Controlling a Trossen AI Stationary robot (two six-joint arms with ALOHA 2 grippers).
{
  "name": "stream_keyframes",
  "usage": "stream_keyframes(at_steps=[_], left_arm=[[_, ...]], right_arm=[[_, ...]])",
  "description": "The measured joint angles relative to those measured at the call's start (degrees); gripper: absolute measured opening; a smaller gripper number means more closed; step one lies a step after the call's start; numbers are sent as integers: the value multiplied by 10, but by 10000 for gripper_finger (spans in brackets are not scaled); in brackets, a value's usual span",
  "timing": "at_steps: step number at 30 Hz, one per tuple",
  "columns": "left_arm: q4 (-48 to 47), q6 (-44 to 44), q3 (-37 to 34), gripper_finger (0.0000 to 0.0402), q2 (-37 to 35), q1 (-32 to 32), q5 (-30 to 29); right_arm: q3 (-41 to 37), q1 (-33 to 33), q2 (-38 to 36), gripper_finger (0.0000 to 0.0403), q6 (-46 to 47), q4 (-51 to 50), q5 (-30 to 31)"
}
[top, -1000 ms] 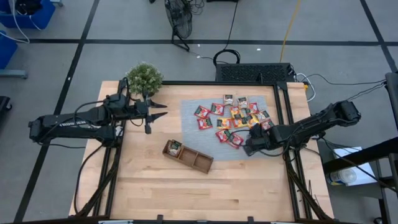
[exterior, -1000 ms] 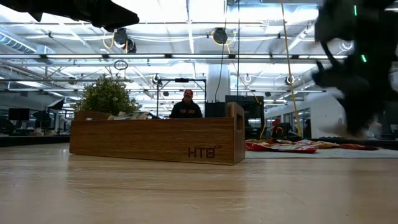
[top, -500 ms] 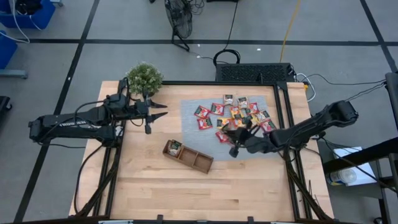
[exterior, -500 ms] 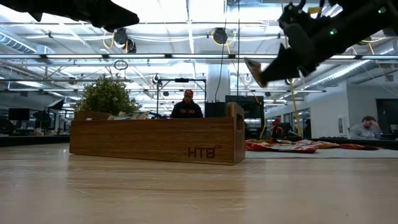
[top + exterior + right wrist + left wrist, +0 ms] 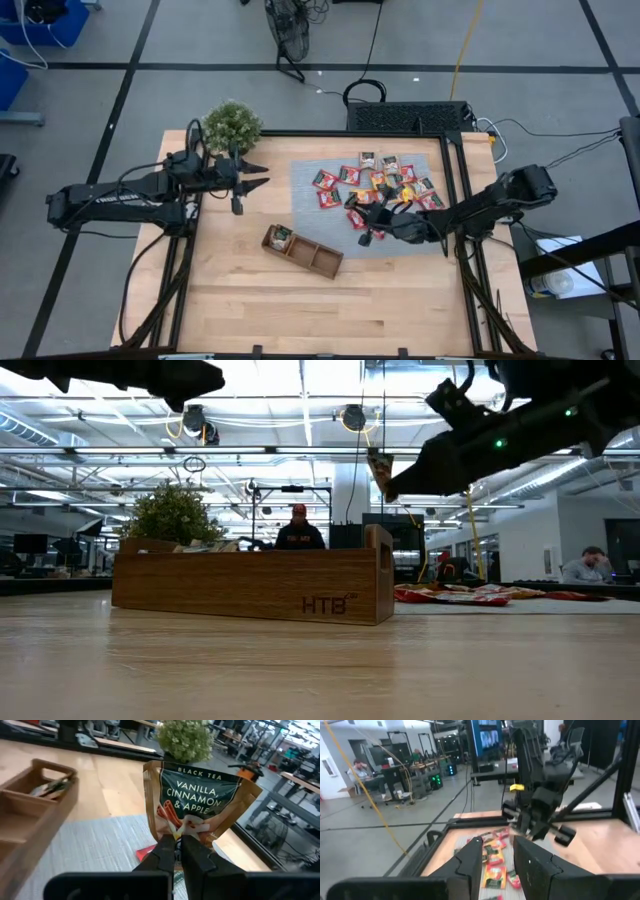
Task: Pick & Place Tea
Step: Put the brown tea bag into the left section of the wooden organizer
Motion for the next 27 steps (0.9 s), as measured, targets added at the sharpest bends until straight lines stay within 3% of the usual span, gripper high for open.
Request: stream_keyframes(at_steps=[4,10,15,19,22,27], left_arm=[[7,-7,0,115,0,0,-4],[42,-112,0,115,35,0,7],[158,-157,0,115,146,0,90],[269,-224,5,115,263,-3,71],[236,-240,50,117,333,-2,58],[52,-222,187,146,421,-5,56]], right_arm=[[0,-4,10,6,-2,14,0],[0,-4,10,6,-13,21,0],[0,-4,10,6,-18,26,0],[0,-4,10,6,-18,35,0],[1,-4,10,6,-14,33,0],[1,-4,10,6,-11,33,0]])
